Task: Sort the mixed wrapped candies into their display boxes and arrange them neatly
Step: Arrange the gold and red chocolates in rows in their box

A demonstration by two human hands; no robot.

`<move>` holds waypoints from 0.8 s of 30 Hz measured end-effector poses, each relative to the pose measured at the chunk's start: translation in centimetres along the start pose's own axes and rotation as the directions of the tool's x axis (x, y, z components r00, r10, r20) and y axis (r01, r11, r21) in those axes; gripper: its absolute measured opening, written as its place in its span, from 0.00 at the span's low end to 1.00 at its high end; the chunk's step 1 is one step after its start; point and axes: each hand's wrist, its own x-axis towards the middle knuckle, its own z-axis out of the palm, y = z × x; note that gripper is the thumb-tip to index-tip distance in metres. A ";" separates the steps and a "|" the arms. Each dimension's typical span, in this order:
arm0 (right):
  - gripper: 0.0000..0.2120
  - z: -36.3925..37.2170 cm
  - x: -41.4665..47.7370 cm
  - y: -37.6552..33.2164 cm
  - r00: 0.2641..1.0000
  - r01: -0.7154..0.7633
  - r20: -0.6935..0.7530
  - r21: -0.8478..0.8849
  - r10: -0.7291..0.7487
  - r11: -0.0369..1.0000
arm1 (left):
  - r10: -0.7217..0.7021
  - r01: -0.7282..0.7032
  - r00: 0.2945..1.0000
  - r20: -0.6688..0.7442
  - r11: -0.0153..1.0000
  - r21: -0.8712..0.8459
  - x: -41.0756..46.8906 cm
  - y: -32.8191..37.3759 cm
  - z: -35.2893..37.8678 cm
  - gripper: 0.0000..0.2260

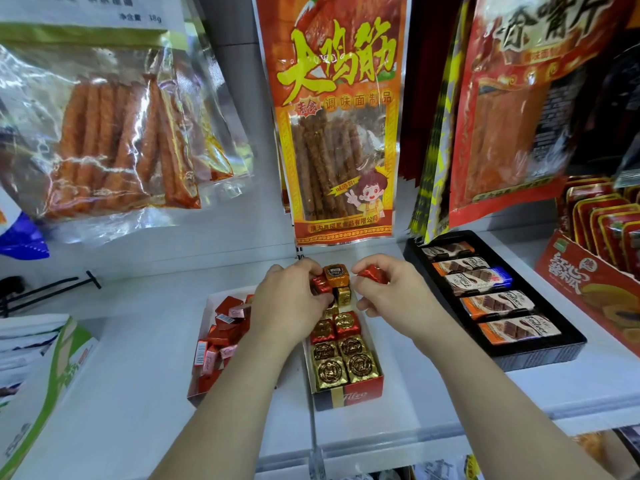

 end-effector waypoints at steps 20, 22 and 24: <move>0.04 -0.1 0.2 0.3 0.995 0.093 0.036 -0.193 -0.088 0.977 | 0.078 -0.119 0.988 0.135 0.935 0.335 -0.2 0.3 -0.5 0.18; 0.05 -0.3 0.1 0.4 0.992 0.116 0.078 -0.258 -0.099 0.959 | 0.076 -0.116 0.989 0.126 0.928 0.354 -0.3 0.5 -0.5 0.18; 0.06 -0.5 0.1 0.6 0.987 0.142 0.119 -0.363 -0.105 0.921 | 0.067 -0.107 0.990 0.123 0.927 0.358 -0.3 0.5 -0.5 0.17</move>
